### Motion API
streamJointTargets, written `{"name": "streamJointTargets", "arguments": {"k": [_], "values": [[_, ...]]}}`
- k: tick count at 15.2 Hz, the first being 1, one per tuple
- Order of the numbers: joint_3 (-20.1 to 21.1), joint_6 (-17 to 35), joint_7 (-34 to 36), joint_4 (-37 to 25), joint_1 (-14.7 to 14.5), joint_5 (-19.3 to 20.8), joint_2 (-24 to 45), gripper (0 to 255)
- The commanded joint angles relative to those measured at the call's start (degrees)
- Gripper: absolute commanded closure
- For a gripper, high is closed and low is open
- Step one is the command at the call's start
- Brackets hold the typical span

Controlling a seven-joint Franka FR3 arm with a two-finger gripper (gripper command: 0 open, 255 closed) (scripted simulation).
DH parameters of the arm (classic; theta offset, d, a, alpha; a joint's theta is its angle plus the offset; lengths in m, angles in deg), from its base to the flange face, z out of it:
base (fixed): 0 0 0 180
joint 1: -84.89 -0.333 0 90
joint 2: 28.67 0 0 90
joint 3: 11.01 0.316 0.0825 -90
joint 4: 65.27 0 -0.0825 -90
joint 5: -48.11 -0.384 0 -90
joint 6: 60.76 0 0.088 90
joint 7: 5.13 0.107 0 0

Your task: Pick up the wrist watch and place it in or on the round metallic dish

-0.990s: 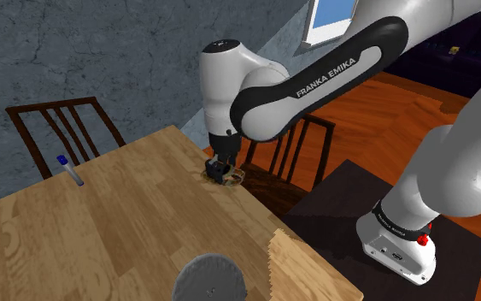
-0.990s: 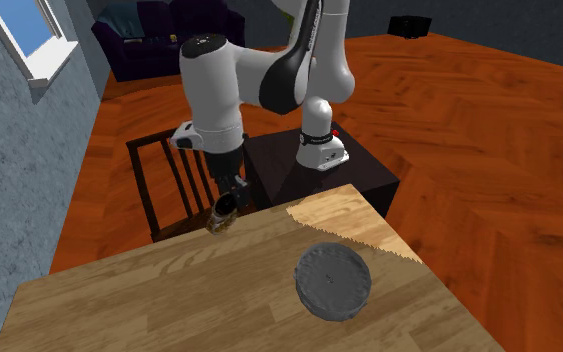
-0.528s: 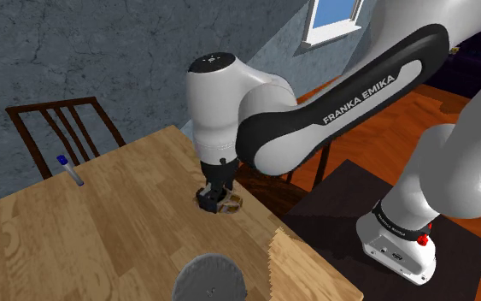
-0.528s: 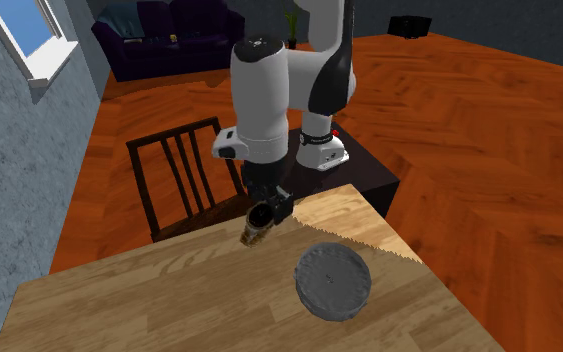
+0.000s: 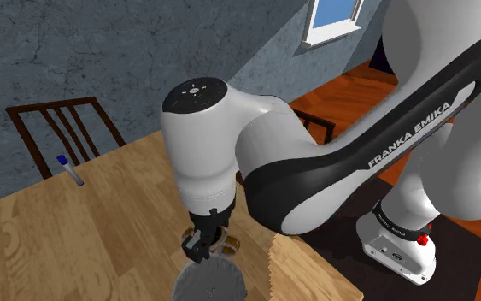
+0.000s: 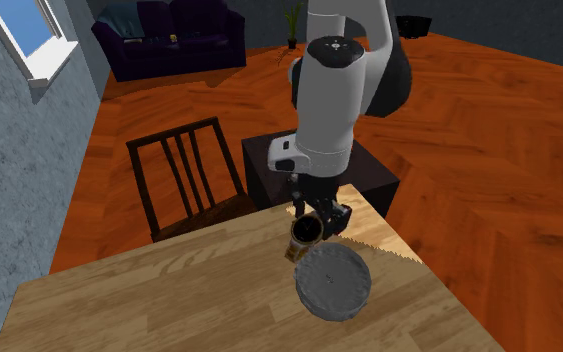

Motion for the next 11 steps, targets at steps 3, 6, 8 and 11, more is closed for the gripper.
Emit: {"name": "streamJointTargets", "arguments": {"k": [3, 6, 8, 11], "values": [[2.5, -1.1, 7.0, -3.5, -3.1, 2.4, 3.1, 255], [3.4, -1.1, 10.5, -5.1, -4.7, 4.2, 5.3, 255], [3.3, 0.3, 11.0, -4.4, -4.9, 5.0, 6.3, 255], [3.0, 2.3, 12.0, -3.5, -5.3, 6.3, 7.8, 255]]}}
